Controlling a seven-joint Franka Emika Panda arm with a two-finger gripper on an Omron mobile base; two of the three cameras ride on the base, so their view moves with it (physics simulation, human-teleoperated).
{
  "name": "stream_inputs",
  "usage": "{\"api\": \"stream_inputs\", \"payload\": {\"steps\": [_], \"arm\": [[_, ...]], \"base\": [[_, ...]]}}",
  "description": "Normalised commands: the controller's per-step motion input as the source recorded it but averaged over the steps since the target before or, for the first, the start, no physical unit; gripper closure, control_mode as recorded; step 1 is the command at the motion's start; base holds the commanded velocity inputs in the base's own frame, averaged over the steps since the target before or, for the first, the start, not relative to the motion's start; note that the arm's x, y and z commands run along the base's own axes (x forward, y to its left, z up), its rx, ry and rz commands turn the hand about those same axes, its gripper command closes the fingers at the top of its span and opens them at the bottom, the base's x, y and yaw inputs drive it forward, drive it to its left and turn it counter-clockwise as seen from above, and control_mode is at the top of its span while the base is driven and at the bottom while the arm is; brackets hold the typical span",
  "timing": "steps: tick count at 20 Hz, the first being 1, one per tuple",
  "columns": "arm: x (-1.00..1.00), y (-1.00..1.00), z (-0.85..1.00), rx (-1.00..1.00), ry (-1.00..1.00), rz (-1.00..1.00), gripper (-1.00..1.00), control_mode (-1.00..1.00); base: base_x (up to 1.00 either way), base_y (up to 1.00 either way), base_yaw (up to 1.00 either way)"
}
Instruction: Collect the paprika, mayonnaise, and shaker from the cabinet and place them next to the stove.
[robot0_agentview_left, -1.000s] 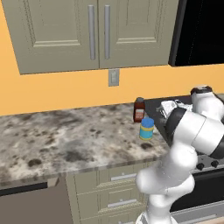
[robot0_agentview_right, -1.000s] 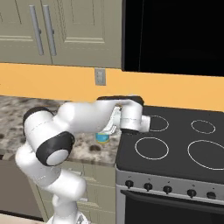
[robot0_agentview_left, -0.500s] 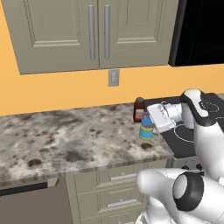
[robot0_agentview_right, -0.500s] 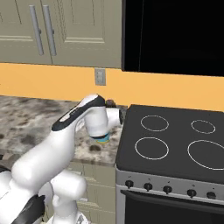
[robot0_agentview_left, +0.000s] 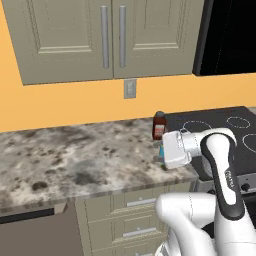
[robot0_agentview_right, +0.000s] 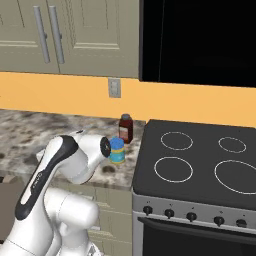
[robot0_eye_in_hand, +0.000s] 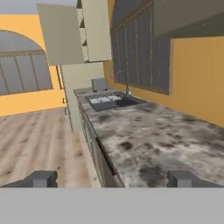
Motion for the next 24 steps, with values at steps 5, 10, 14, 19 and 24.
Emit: {"api": "stream_inputs", "payload": {"steps": [5,10,14,19,24], "arm": [[-0.18,0.00,-0.03,0.00,0.00,-0.04,-1.00,1.00],[0.00,0.00,0.00,0.00,0.00,0.00,-1.00,1.00],[0.00,0.00,0.00,0.00,0.00,0.00,-1.00,1.00],[0.00,0.00,0.00,0.00,0.00,0.00,-1.00,1.00],[0.00,0.00,0.00,0.00,0.00,0.00,-1.00,1.00]], "base": [[-0.80,0.17,-0.12],[-0.91,0.90,-0.08],[-0.69,1.00,-0.05],[-0.57,1.00,-0.05],[-0.40,1.00,-0.01]]}}
